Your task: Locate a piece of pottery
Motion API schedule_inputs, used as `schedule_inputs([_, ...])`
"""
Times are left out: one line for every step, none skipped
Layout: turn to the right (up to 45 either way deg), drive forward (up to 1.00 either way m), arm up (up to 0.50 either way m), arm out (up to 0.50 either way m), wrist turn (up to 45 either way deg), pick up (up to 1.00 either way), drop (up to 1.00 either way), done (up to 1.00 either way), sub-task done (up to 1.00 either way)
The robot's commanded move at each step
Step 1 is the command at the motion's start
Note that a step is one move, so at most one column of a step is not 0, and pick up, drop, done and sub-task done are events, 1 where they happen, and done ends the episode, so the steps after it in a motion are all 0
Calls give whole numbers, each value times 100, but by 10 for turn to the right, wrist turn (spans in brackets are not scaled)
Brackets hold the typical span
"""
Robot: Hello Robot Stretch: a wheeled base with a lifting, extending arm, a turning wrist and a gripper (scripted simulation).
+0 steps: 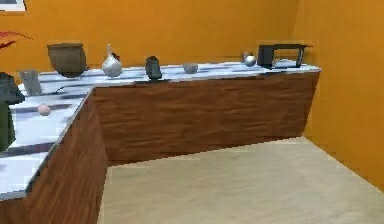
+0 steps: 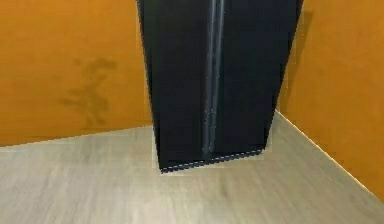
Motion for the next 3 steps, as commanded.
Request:
schedule_inputs([300, 0, 0, 0, 0, 0, 0, 0, 0])
schedule_inputs([0, 60, 0, 0, 0, 0, 0, 0, 0])
schedule_inputs([-450, 0, 0, 0, 0, 0, 0, 0, 0])
